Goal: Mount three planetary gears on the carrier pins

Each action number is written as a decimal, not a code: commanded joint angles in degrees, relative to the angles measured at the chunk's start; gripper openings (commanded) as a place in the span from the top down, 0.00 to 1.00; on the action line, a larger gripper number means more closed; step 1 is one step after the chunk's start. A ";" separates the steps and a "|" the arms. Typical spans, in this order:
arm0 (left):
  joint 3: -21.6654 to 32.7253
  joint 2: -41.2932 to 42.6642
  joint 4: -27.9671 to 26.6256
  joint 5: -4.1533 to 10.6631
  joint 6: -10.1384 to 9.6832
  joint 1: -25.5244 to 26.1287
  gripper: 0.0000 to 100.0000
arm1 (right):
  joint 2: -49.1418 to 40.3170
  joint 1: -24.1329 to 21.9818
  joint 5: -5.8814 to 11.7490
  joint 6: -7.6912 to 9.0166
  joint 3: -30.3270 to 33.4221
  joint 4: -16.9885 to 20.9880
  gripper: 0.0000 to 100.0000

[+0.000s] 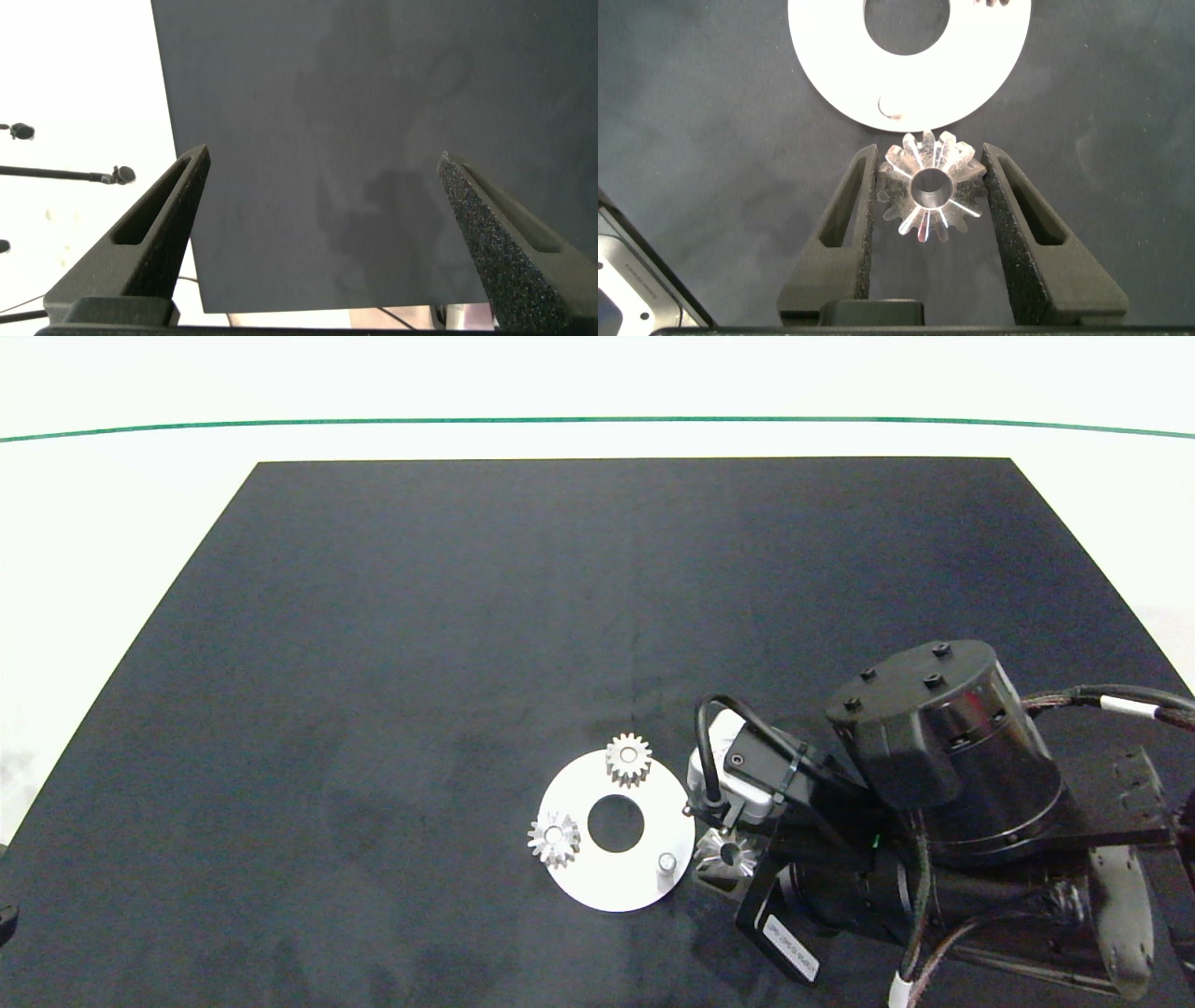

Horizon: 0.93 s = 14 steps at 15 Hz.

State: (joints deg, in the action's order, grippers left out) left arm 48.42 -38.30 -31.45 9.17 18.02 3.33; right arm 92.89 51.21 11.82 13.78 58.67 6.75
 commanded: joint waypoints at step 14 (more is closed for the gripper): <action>0.36 2.09 -0.19 0.06 0.09 0.19 0.00 | 4.58 1.61 -0.05 -0.15 2.06 -0.78 1.00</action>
State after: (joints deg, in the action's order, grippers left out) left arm 48.79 -36.55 -31.45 9.18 18.02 3.47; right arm 96.92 52.83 11.72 13.53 60.64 5.89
